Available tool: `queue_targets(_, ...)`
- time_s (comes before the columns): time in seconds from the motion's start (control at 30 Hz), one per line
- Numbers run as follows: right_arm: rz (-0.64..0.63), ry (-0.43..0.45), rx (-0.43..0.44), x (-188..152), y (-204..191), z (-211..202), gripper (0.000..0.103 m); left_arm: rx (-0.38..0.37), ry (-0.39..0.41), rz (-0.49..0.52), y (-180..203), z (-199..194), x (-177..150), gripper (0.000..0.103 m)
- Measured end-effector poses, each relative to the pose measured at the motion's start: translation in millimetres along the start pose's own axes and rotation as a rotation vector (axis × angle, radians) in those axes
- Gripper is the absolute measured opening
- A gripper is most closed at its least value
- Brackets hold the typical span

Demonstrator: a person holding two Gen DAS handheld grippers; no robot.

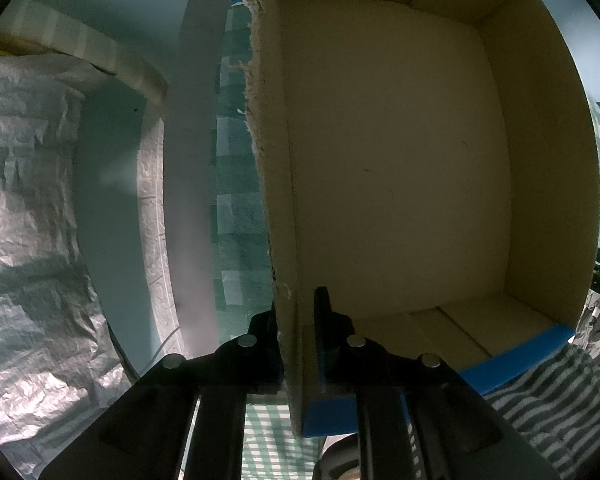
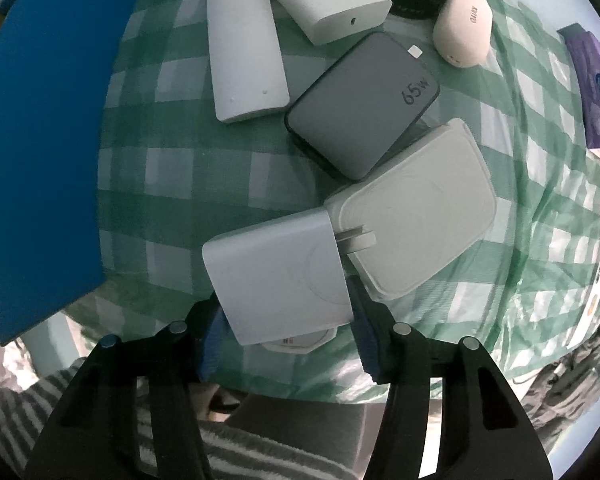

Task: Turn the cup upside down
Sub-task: 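Lift the white charger with the right gripper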

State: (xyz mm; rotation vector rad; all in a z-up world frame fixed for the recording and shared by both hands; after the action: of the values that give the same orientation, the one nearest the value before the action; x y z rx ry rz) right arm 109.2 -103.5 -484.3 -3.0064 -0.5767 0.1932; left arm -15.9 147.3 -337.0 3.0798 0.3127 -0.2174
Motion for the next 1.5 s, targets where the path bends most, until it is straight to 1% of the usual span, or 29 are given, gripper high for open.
queue_targets(0.03, -0.003, 0.004, 0.001, 3, -3, 1, 0.054, 0.000, 0.000, 0.000, 0, 0, 0, 0.012)
queue_targets(0.07, -0.004, 0.010, 0.005, -3, 0, -4, 0.054, 0.001, 0.000, 0.002, 0, 0, 0, 0.012)
queue_targets(0.2, -0.008, 0.033, 0.022, -10, 1, -10, 0.053, 0.002, 0.002, 0.008, 0, 0, -1, 0.012)
queue_targets(0.23, -0.011, 0.041, 0.027, -24, 4, -8, 0.053, 0.002, 0.002, 0.007, 0, 1, -1, 0.012)
queue_targets(0.27, -0.013, 0.051, 0.031, -24, 3, -9, 0.053, 0.002, 0.002, 0.008, -1, 1, -1, 0.012)
queue_targets(0.3, -0.016, 0.059, 0.034, -23, 1, -10, 0.053, 0.002, 0.002, 0.007, 0, 1, -1, 0.012)
queue_targets(0.33, -0.020, 0.067, 0.036, -21, -12, -18, 0.053, 0.002, 0.002, 0.005, 0, 1, -1, 0.012)
queue_targets(0.4, -0.029, 0.082, 0.040, -22, -17, -23, 0.052, 0.002, 0.000, 0.005, 0, 1, -1, 0.012)
queue_targets(0.43, -0.034, 0.088, 0.041, -35, -14, -30, 0.052, 0.004, 0.000, 0.005, 0, 1, -1, 0.012)
queue_targets(0.5, -0.043, 0.083, 0.034, -45, -10, -37, 0.051, 0.006, -0.001, 0.007, 2, 1, -1, 0.012)
queue_targets(0.53, -0.041, 0.080, 0.039, -39, 9, -40, 0.051, 0.008, -0.001, 0.009, 2, 1, -1, 0.012)
queue_targets(0.6, -0.042, 0.074, 0.044, -36, 4, -35, 0.051, 0.008, -0.002, 0.009, 2, 1, -1, 0.012)
queue_targets(0.63, -0.039, 0.076, 0.049, -47, 7, -44, 0.050, 0.008, -0.002, 0.008, 2, 2, -1, 0.012)
queue_targets(0.73, -0.030, 0.082, 0.059, -51, 7, -55, 0.050, 0.008, -0.003, 0.009, 1, 2, -1, 0.012)
queue_targets(0.77, -0.028, 0.084, 0.061, -57, 15, -67, 0.050, 0.008, -0.004, 0.009, 1, 2, -1, 0.012)
queue_targets(0.87, -0.023, 0.091, 0.073, -59, 16, -79, 0.050, 0.011, -0.005, 0.011, 2, 1, -1, 0.012)
queue_targets(0.93, -0.021, 0.097, 0.074, -68, 25, -92, 0.050, 0.011, -0.006, 0.012, 1, 1, -1, 0.012)
queue_targets(1.03, -0.018, 0.108, 0.080, -68, 33, -102, 0.050, 0.009, -0.007, 0.014, 1, 1, -1, 0.012)
queue_targets(1.07, -0.019, 0.112, 0.082, -77, 45, -110, 0.050, 0.009, -0.007, 0.015, 0, 0, -1, 0.012)
queue_targets(1.13, -0.021, 0.119, 0.085, -82, 47, -121, 0.050, 0.010, -0.006, 0.016, 0, -1, -2, 0.012)
queue_targets(1.17, -0.024, 0.122, 0.089, -92, 54, -134, 0.050, 0.011, -0.006, 0.017, 0, -1, -1, 0.012)
queue_targets(1.2, -0.029, 0.127, 0.092, -97, 59, -135, 0.050, 0.011, -0.006, 0.018, 1, -1, -1, 0.012)
queue_targets(1.37, -0.071, 0.169, 0.100, -91, 51, -165, 0.050, 0.012, -0.001, 0.020, 1, -2, -1, 0.012)
queue_targets(1.5, -0.115, 0.206, 0.122, -84, 37, -194, 0.050, 0.009, -0.002, 0.020, 1, -1, -1, 0.012)
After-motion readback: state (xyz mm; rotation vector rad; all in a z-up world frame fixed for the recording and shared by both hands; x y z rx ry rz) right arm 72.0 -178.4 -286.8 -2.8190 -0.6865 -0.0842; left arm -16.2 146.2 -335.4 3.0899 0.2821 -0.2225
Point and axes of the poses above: each gripper's, at about its wrist camera, not at the fingertips, and z roughly the way its jaws point, y to its right, x to its top, the point moved 8 cm from there along z, roughly the way its jaws point, and after that the axes turned 2 degrees about -x, right-handed, at the moved point
